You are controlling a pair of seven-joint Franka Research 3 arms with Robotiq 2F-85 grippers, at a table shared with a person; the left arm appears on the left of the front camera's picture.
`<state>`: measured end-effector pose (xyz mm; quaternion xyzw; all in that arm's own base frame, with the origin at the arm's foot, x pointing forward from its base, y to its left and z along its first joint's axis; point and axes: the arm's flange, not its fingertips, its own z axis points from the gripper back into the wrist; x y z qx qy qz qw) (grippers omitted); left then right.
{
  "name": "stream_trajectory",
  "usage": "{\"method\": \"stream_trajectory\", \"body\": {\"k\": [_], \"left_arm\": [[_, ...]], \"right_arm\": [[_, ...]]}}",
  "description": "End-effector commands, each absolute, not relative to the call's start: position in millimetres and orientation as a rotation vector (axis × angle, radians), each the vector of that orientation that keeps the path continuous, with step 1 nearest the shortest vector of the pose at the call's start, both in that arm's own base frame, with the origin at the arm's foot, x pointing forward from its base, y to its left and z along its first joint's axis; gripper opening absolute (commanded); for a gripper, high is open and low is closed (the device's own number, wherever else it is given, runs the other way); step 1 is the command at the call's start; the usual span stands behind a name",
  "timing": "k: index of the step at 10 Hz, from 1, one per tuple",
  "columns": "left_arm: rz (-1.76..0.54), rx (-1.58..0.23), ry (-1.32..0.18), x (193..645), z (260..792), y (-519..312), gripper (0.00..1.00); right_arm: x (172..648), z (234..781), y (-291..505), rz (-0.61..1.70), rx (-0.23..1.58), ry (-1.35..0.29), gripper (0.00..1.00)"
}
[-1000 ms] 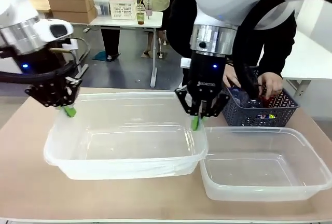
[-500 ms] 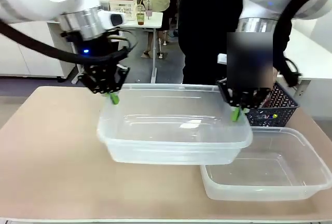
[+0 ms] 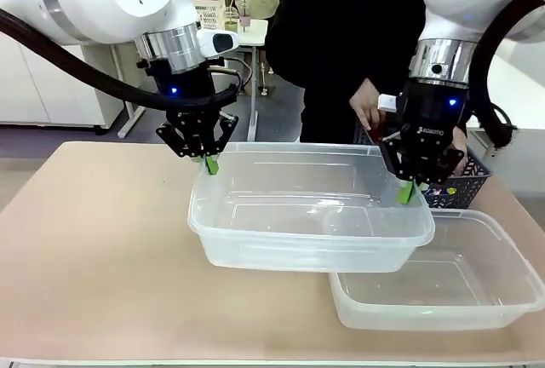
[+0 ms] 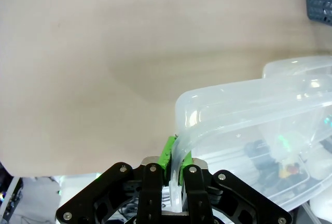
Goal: Sort the waste into each basket.
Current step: Pick up the Organizing box on the left side of the table and lift it, then offer the picked Organizing box to the human.
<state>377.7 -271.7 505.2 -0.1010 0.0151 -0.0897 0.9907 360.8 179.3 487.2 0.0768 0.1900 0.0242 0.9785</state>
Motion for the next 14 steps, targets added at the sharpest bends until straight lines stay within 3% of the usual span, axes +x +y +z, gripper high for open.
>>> {"method": "stream_trajectory", "body": {"k": [1, 14], "left_arm": [[-0.176, -0.207, 0.025, 374.4, 512.1, -269.4, 0.06], [-0.176, -0.207, 0.025, 374.4, 512.1, -269.4, 0.06]], "right_arm": [[358.0, 491.7, 184.9, 0.049, 0.148, 0.385, 0.07], [358.0, 491.7, 184.9, 0.049, 0.148, 0.385, 0.07]]}}
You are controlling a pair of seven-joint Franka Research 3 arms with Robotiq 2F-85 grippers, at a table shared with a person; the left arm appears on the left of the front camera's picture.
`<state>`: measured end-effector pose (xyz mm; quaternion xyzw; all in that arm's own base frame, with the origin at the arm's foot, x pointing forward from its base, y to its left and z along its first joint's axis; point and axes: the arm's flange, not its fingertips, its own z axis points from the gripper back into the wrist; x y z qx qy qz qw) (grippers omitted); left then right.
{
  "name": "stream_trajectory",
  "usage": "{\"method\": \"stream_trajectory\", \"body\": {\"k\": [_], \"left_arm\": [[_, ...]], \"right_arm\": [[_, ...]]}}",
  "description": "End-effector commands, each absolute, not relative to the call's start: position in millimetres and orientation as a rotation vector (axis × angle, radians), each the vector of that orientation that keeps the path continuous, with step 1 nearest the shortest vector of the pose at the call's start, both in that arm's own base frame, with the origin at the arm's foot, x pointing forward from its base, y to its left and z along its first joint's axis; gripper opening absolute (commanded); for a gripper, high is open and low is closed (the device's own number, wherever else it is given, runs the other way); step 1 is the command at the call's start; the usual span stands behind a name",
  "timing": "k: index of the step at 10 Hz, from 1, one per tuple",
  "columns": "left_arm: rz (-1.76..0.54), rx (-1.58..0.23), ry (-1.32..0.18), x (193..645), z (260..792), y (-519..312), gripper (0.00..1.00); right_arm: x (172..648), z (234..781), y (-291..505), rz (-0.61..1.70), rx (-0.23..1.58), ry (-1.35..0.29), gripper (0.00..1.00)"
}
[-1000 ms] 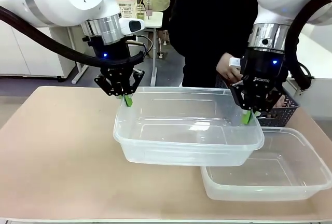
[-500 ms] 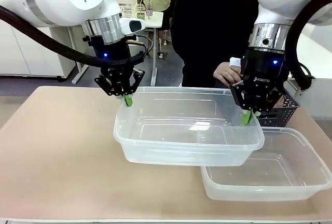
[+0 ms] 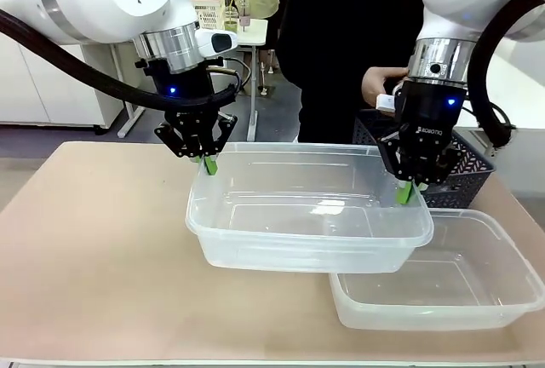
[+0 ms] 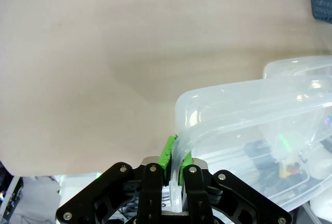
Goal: Sort the waste into each basket.
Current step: Offer the picked Organizing box to the human.
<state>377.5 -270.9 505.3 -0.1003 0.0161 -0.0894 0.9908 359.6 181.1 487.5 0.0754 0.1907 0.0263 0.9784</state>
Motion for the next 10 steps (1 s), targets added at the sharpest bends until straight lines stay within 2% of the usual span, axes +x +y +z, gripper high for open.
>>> {"method": "stream_trajectory", "body": {"k": [1, 10], "left_arm": [[-0.176, -0.207, 0.025, 374.4, 512.1, -269.4, 0.06], [-0.176, -0.207, 0.025, 374.4, 512.1, -269.4, 0.06]], "right_arm": [[358.0, 491.7, 184.9, 0.049, 0.148, 0.385, 0.07], [358.0, 491.7, 184.9, 0.049, 0.148, 0.385, 0.07]]}}
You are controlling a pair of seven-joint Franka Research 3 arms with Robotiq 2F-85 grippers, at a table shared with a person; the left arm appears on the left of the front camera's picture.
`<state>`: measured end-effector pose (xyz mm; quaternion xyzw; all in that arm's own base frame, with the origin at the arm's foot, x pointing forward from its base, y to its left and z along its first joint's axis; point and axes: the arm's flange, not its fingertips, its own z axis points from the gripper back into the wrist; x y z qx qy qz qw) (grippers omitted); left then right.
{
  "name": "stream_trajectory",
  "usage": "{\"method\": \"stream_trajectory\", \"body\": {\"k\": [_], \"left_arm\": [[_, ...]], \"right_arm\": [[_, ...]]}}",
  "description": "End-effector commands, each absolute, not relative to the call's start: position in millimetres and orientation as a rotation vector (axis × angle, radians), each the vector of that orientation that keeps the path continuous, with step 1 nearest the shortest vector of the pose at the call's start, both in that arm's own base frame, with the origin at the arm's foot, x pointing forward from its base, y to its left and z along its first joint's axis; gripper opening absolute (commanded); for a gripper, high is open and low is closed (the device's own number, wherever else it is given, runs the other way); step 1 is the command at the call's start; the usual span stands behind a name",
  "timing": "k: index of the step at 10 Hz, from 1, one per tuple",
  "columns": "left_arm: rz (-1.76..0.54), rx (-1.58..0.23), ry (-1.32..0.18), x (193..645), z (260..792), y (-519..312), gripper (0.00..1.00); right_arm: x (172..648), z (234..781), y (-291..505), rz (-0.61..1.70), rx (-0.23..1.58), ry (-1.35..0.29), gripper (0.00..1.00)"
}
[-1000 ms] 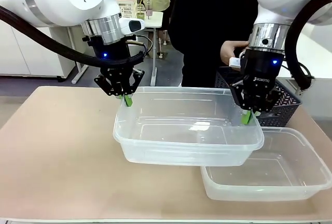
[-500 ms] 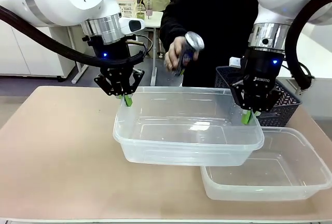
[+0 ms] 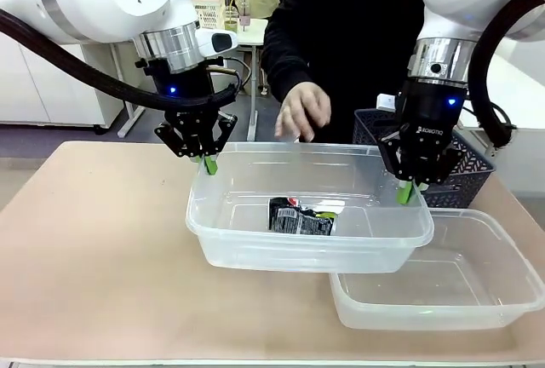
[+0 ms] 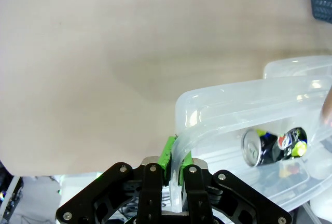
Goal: Sort the waste into each basket.
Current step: Offer the picked Organizing box to the human.
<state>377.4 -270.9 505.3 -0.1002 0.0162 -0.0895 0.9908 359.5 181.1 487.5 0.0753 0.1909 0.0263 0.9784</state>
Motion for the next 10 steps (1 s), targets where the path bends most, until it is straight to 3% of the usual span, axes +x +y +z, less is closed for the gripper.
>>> {"method": "stream_trajectory", "body": {"k": [1, 10], "left_arm": [[-0.176, -0.207, 0.025, 374.4, 512.1, -269.4, 0.06], [-0.176, -0.207, 0.025, 374.4, 512.1, -269.4, 0.06]], "right_arm": [[358.0, 491.7, 184.9, 0.049, 0.148, 0.385, 0.07], [358.0, 491.7, 184.9, 0.049, 0.148, 0.385, 0.07]]}}
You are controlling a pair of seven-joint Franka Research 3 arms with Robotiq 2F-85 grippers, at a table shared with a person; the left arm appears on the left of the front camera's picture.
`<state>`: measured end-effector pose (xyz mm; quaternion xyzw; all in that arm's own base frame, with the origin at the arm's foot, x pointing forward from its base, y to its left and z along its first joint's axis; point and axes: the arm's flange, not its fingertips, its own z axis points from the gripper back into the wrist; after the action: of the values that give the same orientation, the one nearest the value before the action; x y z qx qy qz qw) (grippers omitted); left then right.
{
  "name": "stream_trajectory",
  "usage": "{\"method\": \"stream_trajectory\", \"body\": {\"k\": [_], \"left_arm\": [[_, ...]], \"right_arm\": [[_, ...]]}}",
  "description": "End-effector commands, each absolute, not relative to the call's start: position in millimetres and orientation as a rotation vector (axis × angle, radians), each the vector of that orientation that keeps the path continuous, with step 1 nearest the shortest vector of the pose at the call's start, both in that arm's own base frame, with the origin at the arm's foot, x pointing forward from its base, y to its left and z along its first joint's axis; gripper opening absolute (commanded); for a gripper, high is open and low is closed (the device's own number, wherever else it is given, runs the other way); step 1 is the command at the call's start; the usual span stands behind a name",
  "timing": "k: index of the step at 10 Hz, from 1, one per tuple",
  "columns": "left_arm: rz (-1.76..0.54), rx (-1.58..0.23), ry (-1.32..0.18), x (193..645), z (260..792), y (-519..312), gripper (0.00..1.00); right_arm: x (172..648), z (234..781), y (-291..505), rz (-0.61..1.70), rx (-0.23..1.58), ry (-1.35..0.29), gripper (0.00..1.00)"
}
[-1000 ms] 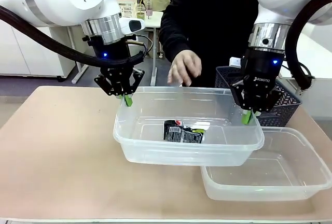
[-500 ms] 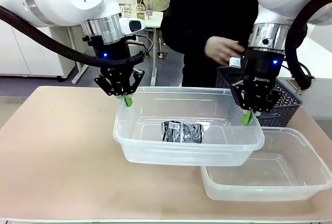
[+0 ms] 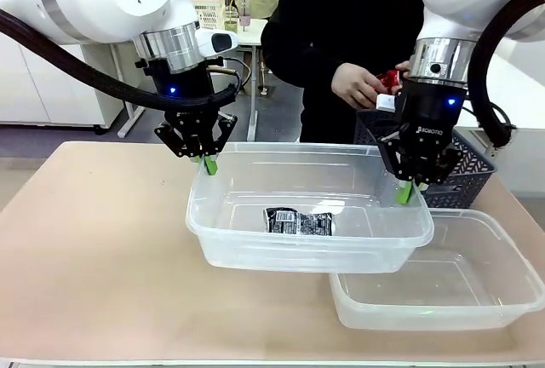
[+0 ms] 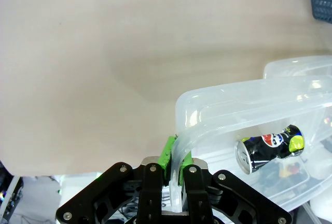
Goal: Sort the waste into each basket.
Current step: Offer the picked Organizing box to the human.
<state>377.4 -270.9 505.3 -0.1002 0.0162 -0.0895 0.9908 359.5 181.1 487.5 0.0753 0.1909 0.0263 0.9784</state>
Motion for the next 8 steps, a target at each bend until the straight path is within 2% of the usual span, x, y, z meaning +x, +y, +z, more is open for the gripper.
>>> {"method": "stream_trajectory", "body": {"k": [1, 8], "left_arm": [[-0.176, -0.207, 0.025, 374.4, 512.1, -269.4, 0.06], [-0.176, -0.207, 0.025, 374.4, 512.1, -269.4, 0.06]], "right_arm": [[358.0, 491.7, 184.9, 0.049, 0.148, 0.385, 0.07], [358.0, 491.7, 184.9, 0.049, 0.148, 0.385, 0.07]]}}
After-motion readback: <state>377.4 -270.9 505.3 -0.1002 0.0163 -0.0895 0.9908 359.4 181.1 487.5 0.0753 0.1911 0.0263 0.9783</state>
